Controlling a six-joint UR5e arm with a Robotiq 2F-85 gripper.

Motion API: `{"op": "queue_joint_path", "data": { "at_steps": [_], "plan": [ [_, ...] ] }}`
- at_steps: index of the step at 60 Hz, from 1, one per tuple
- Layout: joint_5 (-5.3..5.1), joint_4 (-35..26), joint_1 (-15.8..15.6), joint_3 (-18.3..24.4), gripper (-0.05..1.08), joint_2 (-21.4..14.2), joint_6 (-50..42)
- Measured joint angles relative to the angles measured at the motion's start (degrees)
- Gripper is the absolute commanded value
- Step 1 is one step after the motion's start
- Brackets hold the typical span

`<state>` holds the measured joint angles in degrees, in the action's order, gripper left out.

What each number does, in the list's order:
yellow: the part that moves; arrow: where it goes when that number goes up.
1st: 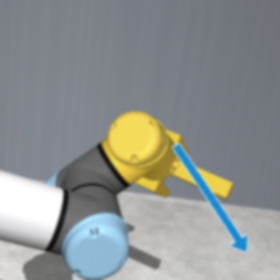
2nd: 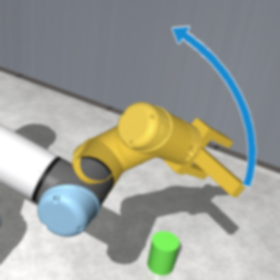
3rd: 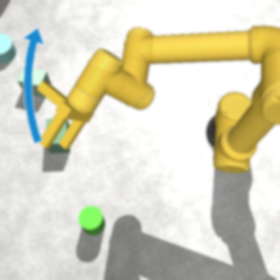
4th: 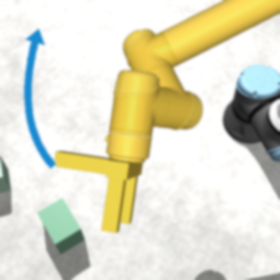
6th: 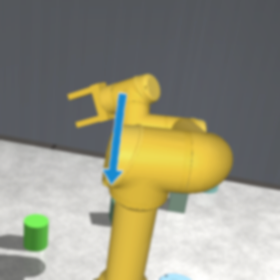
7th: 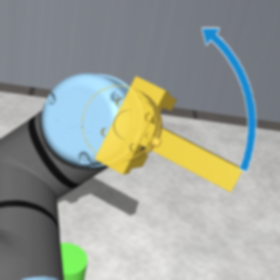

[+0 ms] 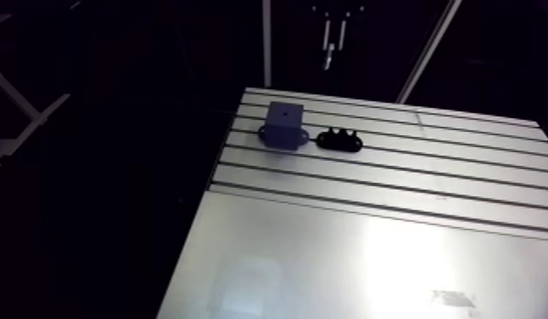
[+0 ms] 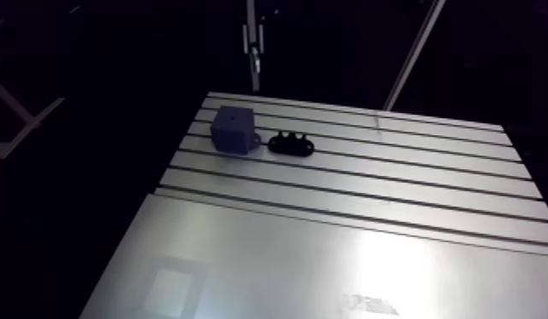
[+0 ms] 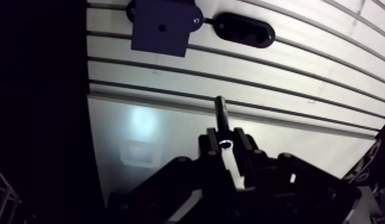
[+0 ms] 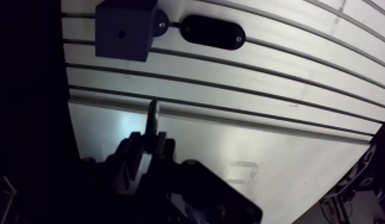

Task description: Pick up the M10 bolt and insert it into the hole until fully seated.

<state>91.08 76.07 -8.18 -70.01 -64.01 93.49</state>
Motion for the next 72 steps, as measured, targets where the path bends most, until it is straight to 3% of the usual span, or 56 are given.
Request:
{"op": "queue_joint_path", "data": {
  "at_steps": [27, 72],
  "plan": [
    [0.37, -4.14, -2.24, 6.98, 1.08, 4.76, 1.76],
    [0.39, -6.25, -3.71, 8.2, 1.08, 9.18, 4.04]
  ]
}}
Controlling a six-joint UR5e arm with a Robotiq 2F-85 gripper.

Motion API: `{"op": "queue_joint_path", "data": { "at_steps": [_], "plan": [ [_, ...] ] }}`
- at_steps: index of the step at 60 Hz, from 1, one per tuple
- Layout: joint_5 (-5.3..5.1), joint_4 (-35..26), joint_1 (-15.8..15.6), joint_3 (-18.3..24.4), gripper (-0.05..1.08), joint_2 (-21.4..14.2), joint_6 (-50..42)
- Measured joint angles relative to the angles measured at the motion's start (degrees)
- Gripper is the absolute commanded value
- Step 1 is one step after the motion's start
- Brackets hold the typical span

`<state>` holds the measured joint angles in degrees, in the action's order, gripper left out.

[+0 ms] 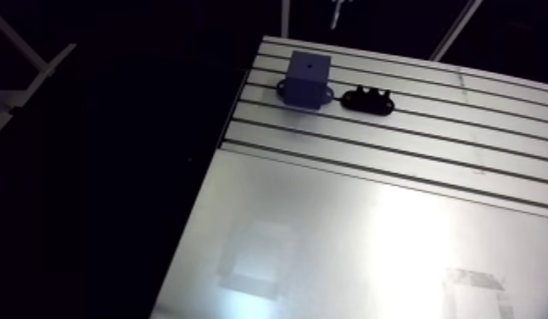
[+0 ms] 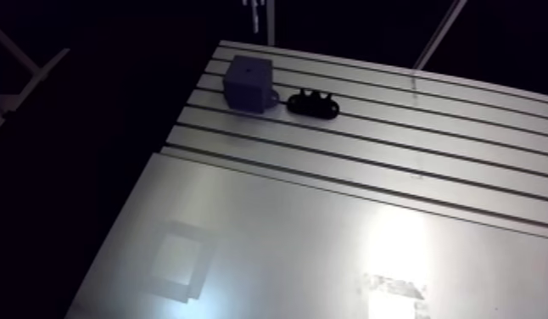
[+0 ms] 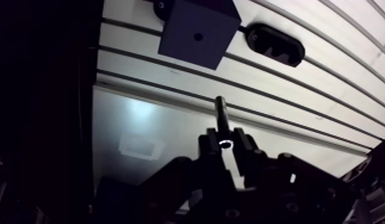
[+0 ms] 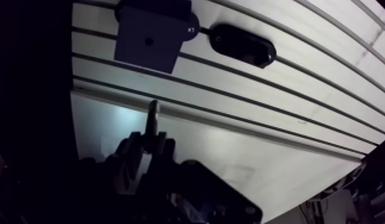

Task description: Pick up the M10 bolt and insert it into the hole until fully seated.

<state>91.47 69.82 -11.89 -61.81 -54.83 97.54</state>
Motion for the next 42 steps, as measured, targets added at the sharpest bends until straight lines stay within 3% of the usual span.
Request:
{"op": "queue_joint_path", "data": {
  "at_steps": [42],
  "plan": [
    [-0.04, -0.85, -0.64, 2.35, 1.08, 4.07, 0.6]
  ]
}}
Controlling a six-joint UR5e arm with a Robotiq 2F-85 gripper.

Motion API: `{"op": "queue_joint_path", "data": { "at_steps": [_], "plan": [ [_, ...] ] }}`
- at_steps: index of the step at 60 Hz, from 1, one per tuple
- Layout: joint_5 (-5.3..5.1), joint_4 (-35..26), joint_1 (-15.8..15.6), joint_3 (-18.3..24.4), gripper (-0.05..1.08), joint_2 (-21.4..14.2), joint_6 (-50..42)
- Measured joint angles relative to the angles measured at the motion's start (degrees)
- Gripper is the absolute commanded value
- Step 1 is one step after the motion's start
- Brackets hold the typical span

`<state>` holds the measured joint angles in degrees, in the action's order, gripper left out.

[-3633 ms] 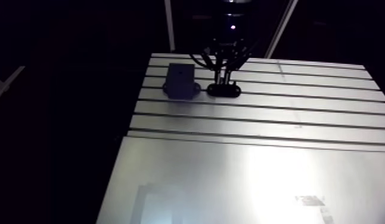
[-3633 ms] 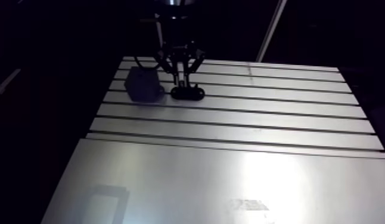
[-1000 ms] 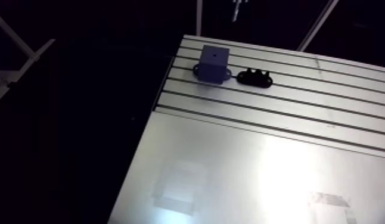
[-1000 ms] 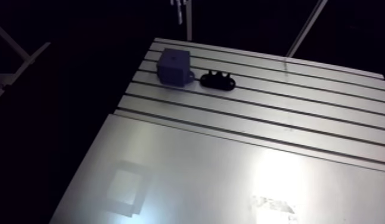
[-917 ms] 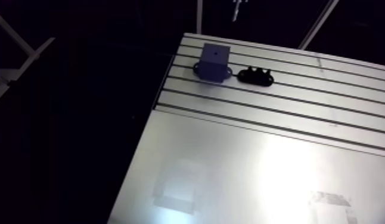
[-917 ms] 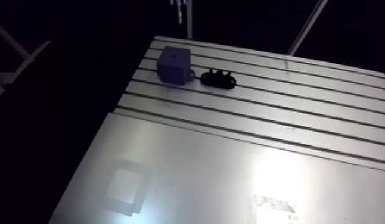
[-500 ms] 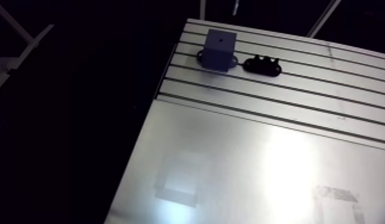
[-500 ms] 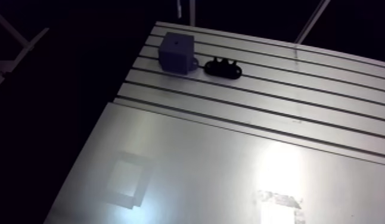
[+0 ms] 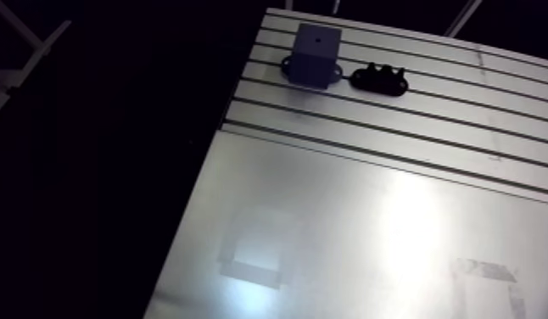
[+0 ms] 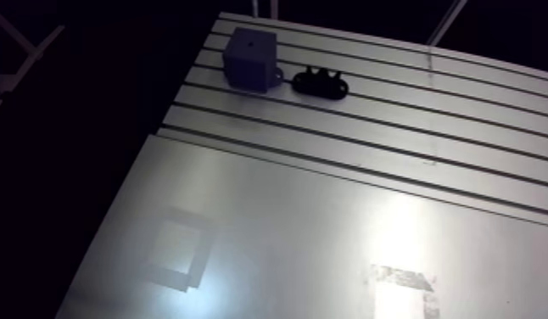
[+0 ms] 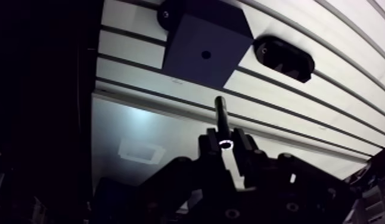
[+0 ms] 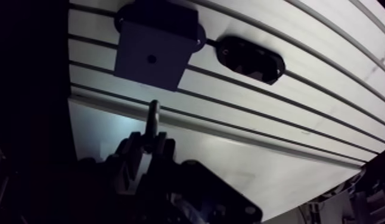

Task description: Pick up the M10 bolt and insert it into the hole until fully seated.

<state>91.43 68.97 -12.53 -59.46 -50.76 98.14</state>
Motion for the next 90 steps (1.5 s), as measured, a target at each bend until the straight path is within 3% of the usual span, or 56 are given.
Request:
{"op": "queue_joint_path", "data": {
  "at_steps": [74, 90],
  "plan": [
    [0.15, -0.11, -1.67, 2.94, 1.07, 4.02, 0.87],
    [0.94, -0.14, -1.69, 3.17, 1.07, 4.44, 0.86]
  ]
}}
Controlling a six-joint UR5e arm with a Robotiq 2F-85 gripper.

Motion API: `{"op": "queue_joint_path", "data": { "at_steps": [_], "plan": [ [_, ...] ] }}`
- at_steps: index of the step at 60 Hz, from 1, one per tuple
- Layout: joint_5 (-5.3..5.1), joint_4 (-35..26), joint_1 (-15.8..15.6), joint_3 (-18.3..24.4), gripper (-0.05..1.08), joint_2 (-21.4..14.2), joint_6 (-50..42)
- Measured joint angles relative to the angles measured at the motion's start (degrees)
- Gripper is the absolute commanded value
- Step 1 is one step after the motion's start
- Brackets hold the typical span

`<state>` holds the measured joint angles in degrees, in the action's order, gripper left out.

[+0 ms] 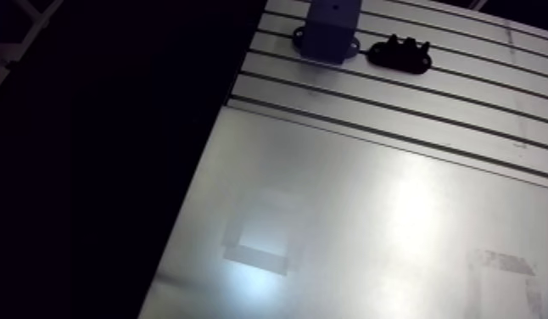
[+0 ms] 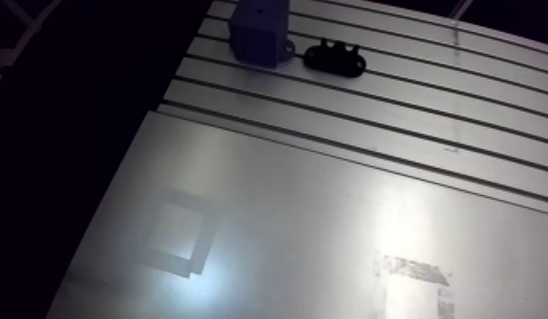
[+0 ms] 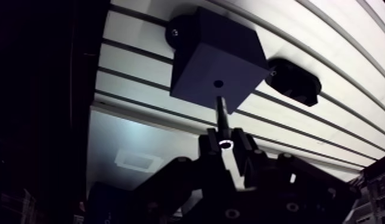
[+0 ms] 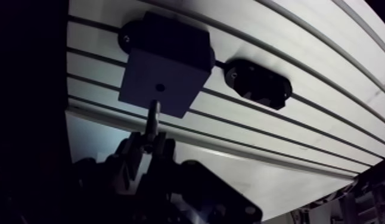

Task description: Pick up the M10 bolt and insert it into the hole until fully seated.

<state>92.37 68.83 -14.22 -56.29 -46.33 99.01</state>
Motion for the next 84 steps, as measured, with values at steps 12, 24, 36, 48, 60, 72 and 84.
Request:
{"op": "queue_joint_path", "data": {
  "at_steps": [12, 24, 36, 48, 60, 72, 84],
  "plan": [
    [0.34, -0.09, 0.06, 0.0, 1.07, 0.12, 0.0],
    [0.39, -0.35, 0.07, -0.07, 1.07, 0.18, 0.0],
    [0.35, -0.71, 0.06, -0.16, 1.07, 0.4, 0.0],
    [0.33, -0.86, -0.03, -0.27, 1.07, 0.52, 0.0],
    [0.37, -0.86, -0.15, -0.36, 1.07, 0.7, 0.0],
    [0.41, -0.85, -0.19, -0.36, 1.07, 0.9, 0.0],
    [0.47, -0.86, -0.15, -0.33, 1.07, 1.11, 0.0]
  ]
}}
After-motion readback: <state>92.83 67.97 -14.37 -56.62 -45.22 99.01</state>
